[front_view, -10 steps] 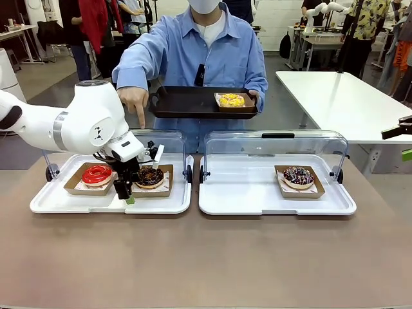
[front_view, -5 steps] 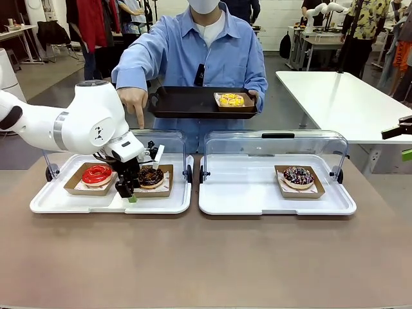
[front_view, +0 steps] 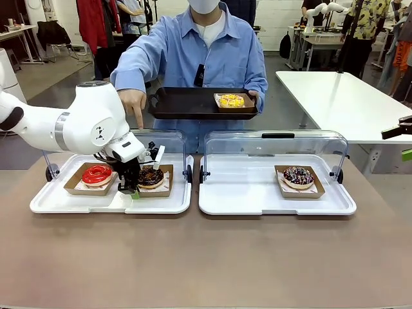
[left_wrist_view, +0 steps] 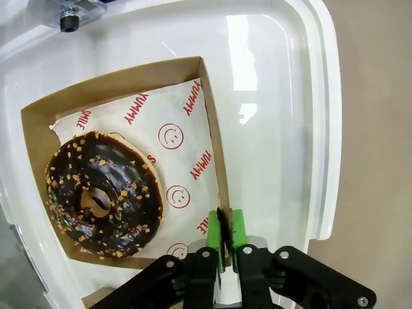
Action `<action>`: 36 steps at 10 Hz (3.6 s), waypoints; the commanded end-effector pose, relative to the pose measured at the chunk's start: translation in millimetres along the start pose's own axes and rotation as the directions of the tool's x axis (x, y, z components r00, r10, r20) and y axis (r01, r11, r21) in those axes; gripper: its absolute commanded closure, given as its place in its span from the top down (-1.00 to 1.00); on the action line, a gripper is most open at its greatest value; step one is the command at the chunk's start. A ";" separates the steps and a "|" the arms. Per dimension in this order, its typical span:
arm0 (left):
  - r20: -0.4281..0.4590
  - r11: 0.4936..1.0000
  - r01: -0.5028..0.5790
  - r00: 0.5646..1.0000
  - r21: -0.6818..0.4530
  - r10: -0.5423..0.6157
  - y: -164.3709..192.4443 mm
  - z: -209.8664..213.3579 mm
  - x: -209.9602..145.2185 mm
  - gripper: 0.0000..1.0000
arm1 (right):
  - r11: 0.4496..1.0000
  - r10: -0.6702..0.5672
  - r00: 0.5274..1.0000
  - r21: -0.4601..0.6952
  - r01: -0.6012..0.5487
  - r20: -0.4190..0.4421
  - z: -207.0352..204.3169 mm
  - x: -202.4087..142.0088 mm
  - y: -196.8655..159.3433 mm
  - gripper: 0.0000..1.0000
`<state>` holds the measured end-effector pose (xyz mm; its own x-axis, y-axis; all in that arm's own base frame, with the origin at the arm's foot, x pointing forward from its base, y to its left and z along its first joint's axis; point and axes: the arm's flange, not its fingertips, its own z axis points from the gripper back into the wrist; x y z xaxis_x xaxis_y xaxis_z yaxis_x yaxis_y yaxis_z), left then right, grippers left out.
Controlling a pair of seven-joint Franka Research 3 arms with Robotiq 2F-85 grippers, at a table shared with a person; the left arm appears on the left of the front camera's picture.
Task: Provide the desired donut to the person.
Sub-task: Pick up and lift the Paper togo box containing the Donut pointed at by the person, then place the picked Paper togo box onto the Handle tray extended by the person.
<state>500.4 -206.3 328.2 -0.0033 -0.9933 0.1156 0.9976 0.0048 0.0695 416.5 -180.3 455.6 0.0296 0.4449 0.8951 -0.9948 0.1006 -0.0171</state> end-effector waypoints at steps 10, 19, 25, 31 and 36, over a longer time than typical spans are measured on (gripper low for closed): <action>0.026 0.987 -0.011 1.000 -0.161 0.016 -69.9 116.3 43.7 -1.00 | 1.000 0.002 1.000 0.004 -0.002 0.008 -0.7 -0.6 1.0 1.00; -0.032 0.999 0.016 0.999 0.044 -0.014 -148.1 261.9 116.6 -1.00 | 1.000 0.002 1.000 0.004 -0.002 0.008 -0.7 -0.6 1.0 1.00; -0.028 0.998 0.031 0.999 0.047 -0.030 -144.1 268.6 112.9 -1.00 | 1.000 0.002 1.000 0.004 -0.002 0.008 -0.7 -0.6 1.0 1.00; -0.028 0.998 0.031 0.999 0.047 -0.030 -144.1 268.6 112.9 -1.00 | 1.000 0.002 1.000 0.004 -0.002 0.008 -0.7 -0.6 1.0 1.00; -0.028 0.998 0.031 0.999 0.047 -0.030 -144.1 268.6 112.9 -1.00 | 1.000 0.002 1.000 0.004 -0.002 0.008 -0.7 -0.6 1.0 1.00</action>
<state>341.4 -290.3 596.7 -0.0345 -0.9953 0.0906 0.9933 -0.0242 0.1129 416.7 -179.9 455.3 0.0300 0.4447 0.8952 -0.9949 0.0994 -0.0161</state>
